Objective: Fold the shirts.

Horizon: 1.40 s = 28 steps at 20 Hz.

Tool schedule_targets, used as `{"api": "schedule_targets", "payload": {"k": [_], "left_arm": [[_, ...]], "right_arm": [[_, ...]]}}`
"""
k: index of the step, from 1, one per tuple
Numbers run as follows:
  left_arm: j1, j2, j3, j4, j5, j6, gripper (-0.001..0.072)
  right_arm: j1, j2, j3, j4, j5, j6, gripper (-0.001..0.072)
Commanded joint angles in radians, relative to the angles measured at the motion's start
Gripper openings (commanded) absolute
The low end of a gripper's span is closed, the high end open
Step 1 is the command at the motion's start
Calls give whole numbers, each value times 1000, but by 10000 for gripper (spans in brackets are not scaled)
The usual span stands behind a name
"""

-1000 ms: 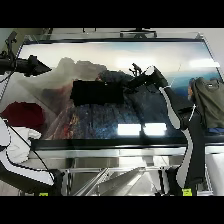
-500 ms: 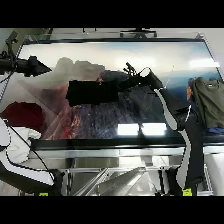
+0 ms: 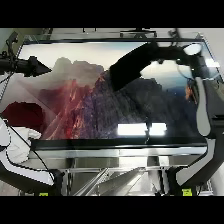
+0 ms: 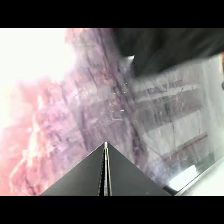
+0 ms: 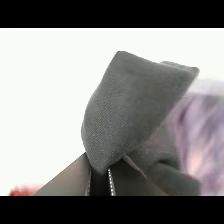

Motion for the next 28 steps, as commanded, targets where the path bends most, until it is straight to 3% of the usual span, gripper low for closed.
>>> {"api": "schedule_targets", "payload": {"k": [1,5,8,10,13,15,22,23,24,25,28], "left_arm": [[1,0,0,0,-1,-1,16],[1,0,0,0,-3,-1,16],[0,0,0,0,-33,-1,17],[-11,0,0,0,-59,-1,16],[-36,0,0,1,-98,-2,16],[-61,0,0,1,-94,-1,16],[-171,0,0,2,-96,-1,16],[-188,0,0,2,-97,-1,16],[-201,0,0,2,-98,-1,16],[-213,0,0,2,-99,-1,16],[-238,0,0,2,-98,-1,16]], "right_arm": [[-206,71,1,2,-161,130,23],[-462,137,1,-56,-56,226,23],[-631,195,1,-230,145,362,23],[-720,230,0,-343,281,385,23],[-782,282,-21,-693,518,520,21],[-783,308,-80,-908,616,526,21],[-784,326,-403,-959,527,526,24],[-784,325,-442,-981,521,526,54],[-784,322,-470,-1014,522,525,312],[-784,318,-483,-1032,533,502,708],[-784,324,-483,-1032,558,475,701]]}}
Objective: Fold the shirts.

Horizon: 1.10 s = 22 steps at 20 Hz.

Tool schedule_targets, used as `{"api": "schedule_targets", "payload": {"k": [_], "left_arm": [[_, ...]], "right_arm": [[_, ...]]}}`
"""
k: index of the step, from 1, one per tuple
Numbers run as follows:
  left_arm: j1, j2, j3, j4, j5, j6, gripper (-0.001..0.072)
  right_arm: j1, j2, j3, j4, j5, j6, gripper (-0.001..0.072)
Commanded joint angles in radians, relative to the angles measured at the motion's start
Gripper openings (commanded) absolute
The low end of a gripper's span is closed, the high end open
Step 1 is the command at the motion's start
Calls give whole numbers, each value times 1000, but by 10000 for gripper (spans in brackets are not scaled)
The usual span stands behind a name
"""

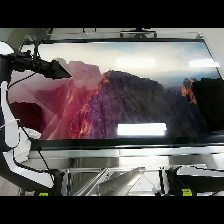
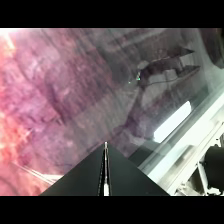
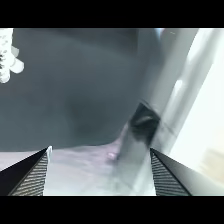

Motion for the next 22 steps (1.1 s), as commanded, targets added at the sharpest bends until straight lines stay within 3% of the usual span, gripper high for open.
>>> {"api": "schedule_targets", "payload": {"k": [1,7,8,10,14,17,22], "left_arm": [[-32,0,0,0,-2,0,16],[-34,13,0,-3,9,-20,15],[-37,23,0,-3,21,-31,15],[-56,47,-2,-3,36,-43,16],[-147,211,-239,-2,106,-23,17],[-197,441,-623,-2,211,30,17],[-190,899,-1289,-30,387,16,17]], "right_arm": [[-1,16,-26,-20,21,-14,700],[16,128,47,188,-29,-18,695],[34,155,45,232,-50,-18,619],[102,201,30,242,-40,-3,31],[325,330,-142,239,-40,-2,21],[549,508,-426,224,-97,-61,21],[906,865,-936,306,-314,-63,22]]}}
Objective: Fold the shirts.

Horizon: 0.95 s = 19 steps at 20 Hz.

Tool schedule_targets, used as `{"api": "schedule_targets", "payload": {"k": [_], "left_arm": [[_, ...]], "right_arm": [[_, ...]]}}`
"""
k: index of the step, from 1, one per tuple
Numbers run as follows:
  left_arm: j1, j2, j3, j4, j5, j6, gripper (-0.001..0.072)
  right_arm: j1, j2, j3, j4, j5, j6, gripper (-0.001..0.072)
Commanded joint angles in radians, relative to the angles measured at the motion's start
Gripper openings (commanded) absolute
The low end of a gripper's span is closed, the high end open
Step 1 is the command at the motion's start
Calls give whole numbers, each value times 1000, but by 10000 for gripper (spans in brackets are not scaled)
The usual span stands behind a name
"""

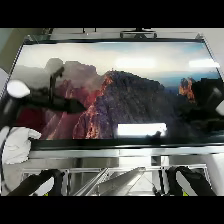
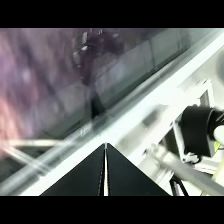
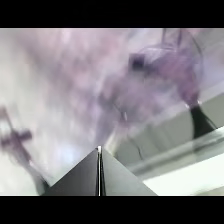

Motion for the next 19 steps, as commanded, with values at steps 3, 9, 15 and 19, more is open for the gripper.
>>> {"api": "schedule_targets", "payload": {"k": [3,9,15,19], "left_arm": [[64,346,-466,-75,114,2,17],[192,441,-457,-73,46,3,17],[261,442,-452,-74,35,3,17],[261,442,-452,-74,36,3,17]], "right_arm": [[220,209,-303,105,-183,-38,23],[220,206,-303,122,-179,-43,23],[220,206,-303,122,-180,-43,23],[220,206,-303,122,-180,-43,23]]}}
